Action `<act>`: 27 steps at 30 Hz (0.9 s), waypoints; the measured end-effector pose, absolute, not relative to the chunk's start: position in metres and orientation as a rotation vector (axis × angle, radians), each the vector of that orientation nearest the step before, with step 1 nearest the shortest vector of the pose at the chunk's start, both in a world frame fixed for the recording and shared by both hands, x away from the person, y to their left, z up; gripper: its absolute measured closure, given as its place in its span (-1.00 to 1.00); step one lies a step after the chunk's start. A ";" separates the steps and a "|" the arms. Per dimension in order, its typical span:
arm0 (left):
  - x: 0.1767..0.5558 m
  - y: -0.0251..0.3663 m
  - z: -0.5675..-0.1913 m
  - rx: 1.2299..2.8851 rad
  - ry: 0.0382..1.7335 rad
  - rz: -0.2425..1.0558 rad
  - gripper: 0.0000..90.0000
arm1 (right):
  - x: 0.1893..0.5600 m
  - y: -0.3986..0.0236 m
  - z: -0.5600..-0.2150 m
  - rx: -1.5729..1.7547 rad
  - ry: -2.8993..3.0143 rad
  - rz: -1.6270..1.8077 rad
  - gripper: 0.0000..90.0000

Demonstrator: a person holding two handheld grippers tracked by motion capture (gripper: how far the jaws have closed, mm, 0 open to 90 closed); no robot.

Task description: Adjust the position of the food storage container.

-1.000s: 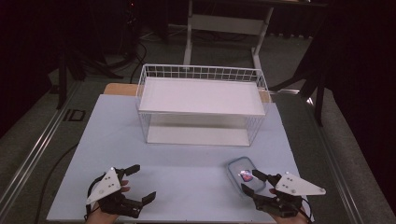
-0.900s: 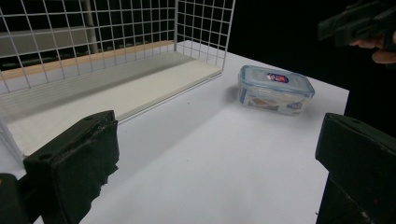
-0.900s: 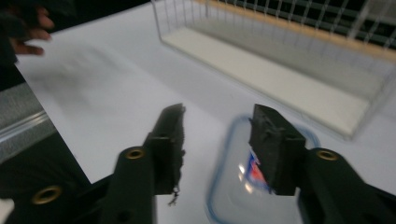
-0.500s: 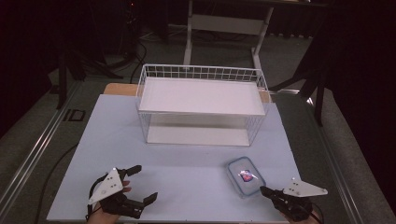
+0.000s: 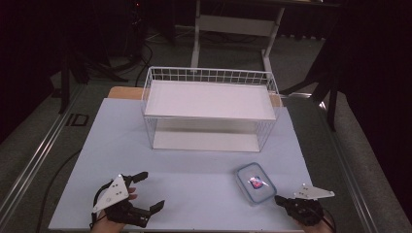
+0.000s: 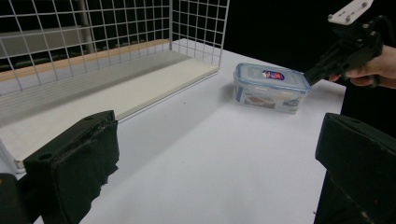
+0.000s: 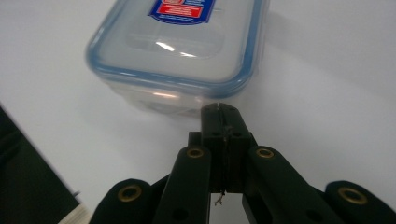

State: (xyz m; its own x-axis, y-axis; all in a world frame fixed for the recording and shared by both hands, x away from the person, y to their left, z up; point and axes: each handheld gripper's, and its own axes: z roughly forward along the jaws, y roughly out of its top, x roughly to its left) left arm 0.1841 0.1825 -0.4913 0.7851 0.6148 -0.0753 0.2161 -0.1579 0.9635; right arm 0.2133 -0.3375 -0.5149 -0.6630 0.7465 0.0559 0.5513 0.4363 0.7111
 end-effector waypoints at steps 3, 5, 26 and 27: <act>0.184 0.182 -0.491 1.728 0.652 0.399 -0.99 | 0.217 -0.333 -0.518 1.112 2.442 1.041 1.00; 0.184 0.182 -0.491 1.733 0.652 0.398 -0.99 | 0.219 -0.327 -0.518 1.078 2.464 1.043 1.00; 0.184 0.182 -0.491 1.727 0.654 0.402 -0.99 | 0.245 -0.312 -0.524 1.091 2.482 1.036 1.00; 0.184 0.182 -0.491 1.729 0.654 0.404 -0.99 | 0.244 -0.311 -0.524 1.085 2.492 1.035 1.00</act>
State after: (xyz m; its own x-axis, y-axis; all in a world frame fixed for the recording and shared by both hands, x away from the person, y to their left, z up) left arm 0.1844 0.1821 -0.4911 0.7831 0.6178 -0.0711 0.2131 -0.1590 0.9640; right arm 0.2443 -0.3106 -0.5240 -0.6982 0.7131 0.0634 0.5483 0.4756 0.6879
